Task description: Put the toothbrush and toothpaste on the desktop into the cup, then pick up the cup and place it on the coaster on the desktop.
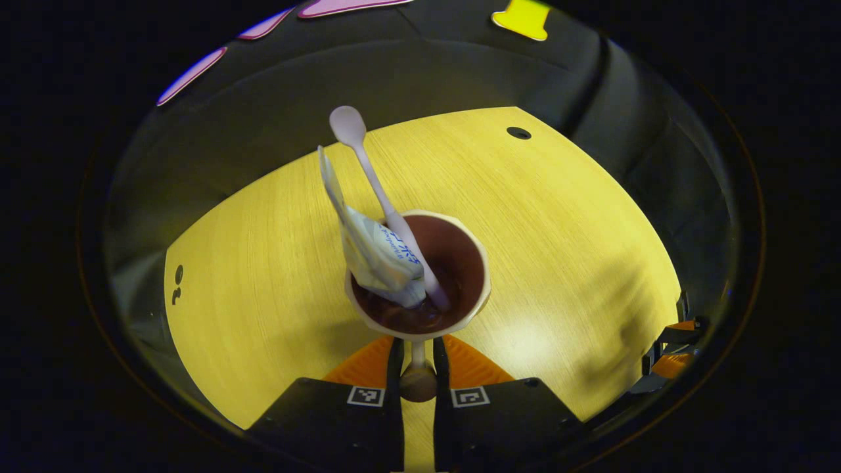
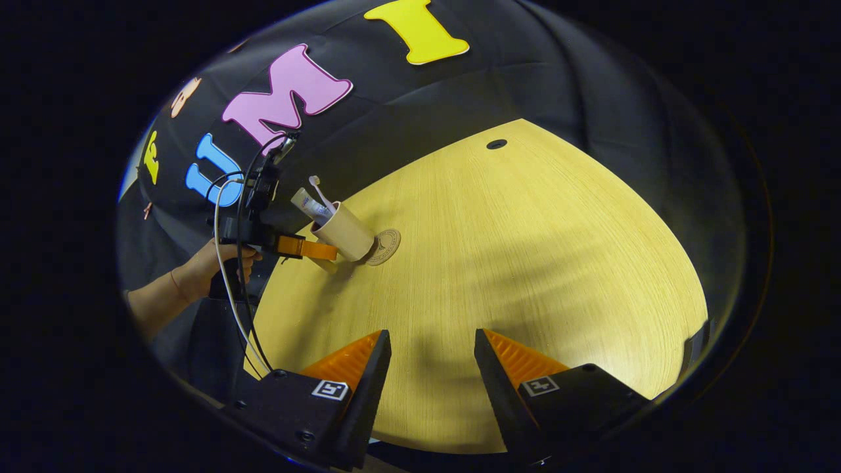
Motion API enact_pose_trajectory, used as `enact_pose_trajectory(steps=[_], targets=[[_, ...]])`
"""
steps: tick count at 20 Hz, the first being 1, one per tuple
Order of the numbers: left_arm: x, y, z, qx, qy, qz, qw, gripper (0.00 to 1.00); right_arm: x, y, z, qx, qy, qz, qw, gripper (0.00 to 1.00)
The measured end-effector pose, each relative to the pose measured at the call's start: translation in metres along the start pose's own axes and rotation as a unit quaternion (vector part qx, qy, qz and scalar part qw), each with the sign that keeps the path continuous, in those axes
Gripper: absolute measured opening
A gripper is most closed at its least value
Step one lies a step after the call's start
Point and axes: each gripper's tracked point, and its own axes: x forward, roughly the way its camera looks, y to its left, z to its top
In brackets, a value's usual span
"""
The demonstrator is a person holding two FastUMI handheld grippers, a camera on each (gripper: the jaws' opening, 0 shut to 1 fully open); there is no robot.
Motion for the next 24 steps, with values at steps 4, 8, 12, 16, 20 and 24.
enact_pose_trajectory(steps=[4,8,12,16,20,24], targets=[[0.003,-0.013,0.007,0.010,0.000,-0.004,1.000,0.26,-0.005,-0.009,0.002,0.007,-0.004,-0.004,1.000,0.80],[0.006,-0.018,0.011,0.015,0.002,-0.004,1.000,0.22,-0.011,-0.017,0.002,0.014,-0.007,-0.010,1.000,0.80],[0.007,-0.021,0.011,0.018,0.007,-0.001,1.000,0.22,-0.016,-0.027,0.002,0.021,-0.012,-0.017,1.000,0.80],[0.018,-0.024,0.011,0.016,0.014,0.006,1.000,0.22,-0.019,-0.034,0.003,0.026,-0.013,-0.022,0.999,0.80],[0.023,-0.026,0.012,0.011,0.014,0.004,1.000,0.23,-0.019,-0.038,0.002,0.029,-0.014,-0.026,0.999,0.80],[0.027,-0.025,0.011,0.017,0.010,0.015,1.000,0.32,-0.017,-0.036,0.003,0.027,-0.012,-0.025,0.999,0.80]])
